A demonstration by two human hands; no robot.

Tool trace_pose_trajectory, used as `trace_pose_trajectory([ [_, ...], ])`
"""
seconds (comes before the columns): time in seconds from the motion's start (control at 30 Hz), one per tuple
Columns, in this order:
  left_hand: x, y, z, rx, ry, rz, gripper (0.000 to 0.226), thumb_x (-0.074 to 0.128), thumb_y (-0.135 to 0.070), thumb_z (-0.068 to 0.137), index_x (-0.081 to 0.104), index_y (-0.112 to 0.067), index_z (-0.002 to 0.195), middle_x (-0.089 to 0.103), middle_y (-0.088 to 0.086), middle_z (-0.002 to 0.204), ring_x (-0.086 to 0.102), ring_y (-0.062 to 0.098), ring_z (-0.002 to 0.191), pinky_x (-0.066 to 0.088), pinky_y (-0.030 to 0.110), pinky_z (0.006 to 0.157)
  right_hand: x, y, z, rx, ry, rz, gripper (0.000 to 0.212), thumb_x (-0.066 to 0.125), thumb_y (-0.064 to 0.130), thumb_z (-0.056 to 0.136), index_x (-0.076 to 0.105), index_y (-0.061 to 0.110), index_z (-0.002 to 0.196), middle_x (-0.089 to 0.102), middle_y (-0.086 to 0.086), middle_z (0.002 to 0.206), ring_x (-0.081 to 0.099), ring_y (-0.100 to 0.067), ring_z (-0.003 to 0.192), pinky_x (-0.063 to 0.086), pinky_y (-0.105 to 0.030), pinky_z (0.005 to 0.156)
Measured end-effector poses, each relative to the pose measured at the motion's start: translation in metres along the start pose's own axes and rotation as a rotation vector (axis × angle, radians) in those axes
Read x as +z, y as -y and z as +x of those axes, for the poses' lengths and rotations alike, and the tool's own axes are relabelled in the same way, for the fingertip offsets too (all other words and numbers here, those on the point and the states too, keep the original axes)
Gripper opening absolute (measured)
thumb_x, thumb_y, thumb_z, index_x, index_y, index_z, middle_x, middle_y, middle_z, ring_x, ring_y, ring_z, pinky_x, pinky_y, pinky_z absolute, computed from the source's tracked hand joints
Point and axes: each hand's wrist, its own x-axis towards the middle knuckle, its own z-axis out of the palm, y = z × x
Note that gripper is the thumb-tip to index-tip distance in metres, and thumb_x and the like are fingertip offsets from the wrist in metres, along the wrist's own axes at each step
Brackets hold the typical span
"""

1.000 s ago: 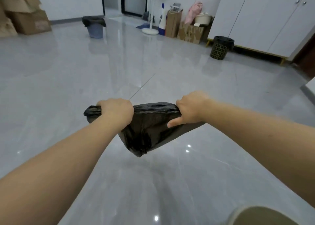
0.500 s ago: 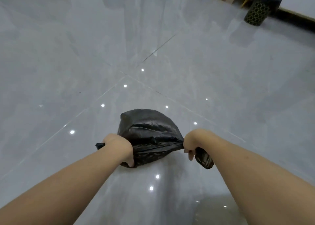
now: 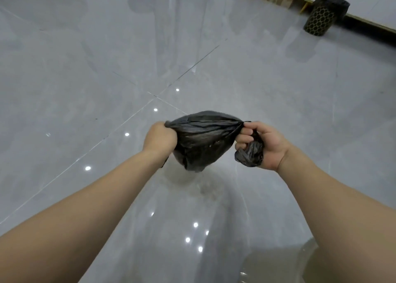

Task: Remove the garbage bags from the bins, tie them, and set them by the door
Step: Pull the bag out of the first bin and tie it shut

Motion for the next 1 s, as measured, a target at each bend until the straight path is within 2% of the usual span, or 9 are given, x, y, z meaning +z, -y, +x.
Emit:
trace_pose_trajectory([
  [0.07,0.004,-0.002,-0.018,0.253,-0.103,-0.051,0.03,0.04,-0.002,0.078,0.059,-0.017,0.097,0.059,-0.002,0.078,0.052,0.021,0.068,0.039,0.031,0.058,-0.003,-0.006,0.0,-0.051,0.024,0.128,0.026,0.067,0.02,0.076,0.046,0.017,0.06,0.044,0.003,0.055,0.045,-0.012,0.053,0.045,-0.022,0.067],
  [0.13,0.013,0.027,-0.031,0.365,-0.097,0.197,0.032,0.047,-0.012,0.082,0.053,-0.022,0.112,0.061,-0.003,0.085,0.057,0.026,0.077,0.039,0.032,0.065,-0.009,-0.02,0.001,-0.012,-0.023,0.176,0.027,0.076,0.02,0.072,0.052,0.015,0.062,0.046,0.004,0.054,0.049,-0.011,0.052,0.048,-0.022,0.069],
  [0.27,0.038,0.094,-0.038,-0.014,0.604,1.058,0.024,0.045,-0.029,0.092,0.061,-0.013,0.1,0.068,0.006,0.109,0.065,0.022,0.085,0.047,0.029,0.072,-0.015,-0.047,-0.002,0.162,-0.371,0.018,0.033,0.058,0.031,0.091,0.052,0.017,0.062,0.044,0.008,0.045,0.045,-0.008,0.036,0.045,-0.02,0.043],
  [0.33,0.043,0.096,-0.037,-0.166,0.755,0.849,0.025,0.045,-0.019,0.095,0.054,-0.015,0.072,0.064,0.001,0.085,0.054,0.012,0.062,0.046,0.021,0.058,-0.019,-0.051,0.0,0.148,-0.503,0.021,0.034,0.057,0.027,0.091,0.047,0.019,0.059,0.044,0.008,0.044,0.041,-0.007,0.033,0.04,-0.017,0.039],
  [0.43,0.05,0.079,-0.028,-0.064,0.326,0.154,0.019,0.045,-0.007,0.09,0.052,-0.011,0.072,0.056,0.005,0.076,0.053,0.023,0.07,0.043,0.028,0.06,-0.019,-0.04,-0.001,-0.012,-0.476,0.339,0.034,0.053,0.021,0.091,0.043,0.018,0.059,0.04,0.009,0.043,0.033,-0.004,0.032,0.033,-0.011,0.038],
  [0.53,0.045,0.066,-0.03,0.19,0.04,0.25,0.008,0.044,-0.008,0.087,0.051,-0.005,0.088,0.06,0.012,0.089,0.056,0.033,0.08,0.045,0.038,0.067,-0.015,-0.028,-0.008,-0.172,-0.366,0.453,0.034,0.052,0.025,0.093,0.043,0.018,0.061,0.039,0.008,0.045,0.032,-0.005,0.034,0.022,-0.008,0.051],
  [0.67,0.052,0.074,-0.047,0.234,0.41,0.874,0.021,0.042,-0.013,0.093,0.057,-0.008,0.107,0.064,0.014,0.113,0.062,0.034,0.102,0.046,0.037,0.077,-0.002,-0.028,-0.011,-0.289,-0.386,0.383,0.031,0.051,0.027,0.096,0.05,0.015,0.067,0.051,0.002,0.052,0.037,-0.007,0.034,0.028,-0.011,0.037],
  [0.9,0.078,0.023,-0.084,0.605,0.204,0.713,0.016,0.039,-0.028,0.098,0.042,-0.014,0.091,0.063,0.011,0.092,0.055,0.032,0.075,0.036,0.033,0.063,0.015,0.023,-0.047,-0.535,-0.51,0.087,0.018,0.054,0.02,0.095,0.06,0.013,0.079,0.069,0.0,0.068,0.039,-0.007,0.038,0.036,-0.014,0.035],
  [1.0,0.087,0.043,-0.08,0.479,0.438,0.867,0.025,0.039,-0.027,0.098,0.055,-0.011,0.108,0.065,0.012,0.111,0.062,0.034,0.099,0.045,0.035,0.074,0.015,0.007,-0.049,-0.462,-0.582,-0.119,0.012,0.057,0.017,0.093,0.064,0.012,0.085,0.073,-0.001,0.073,0.043,-0.008,0.038,0.04,-0.016,0.037],
])
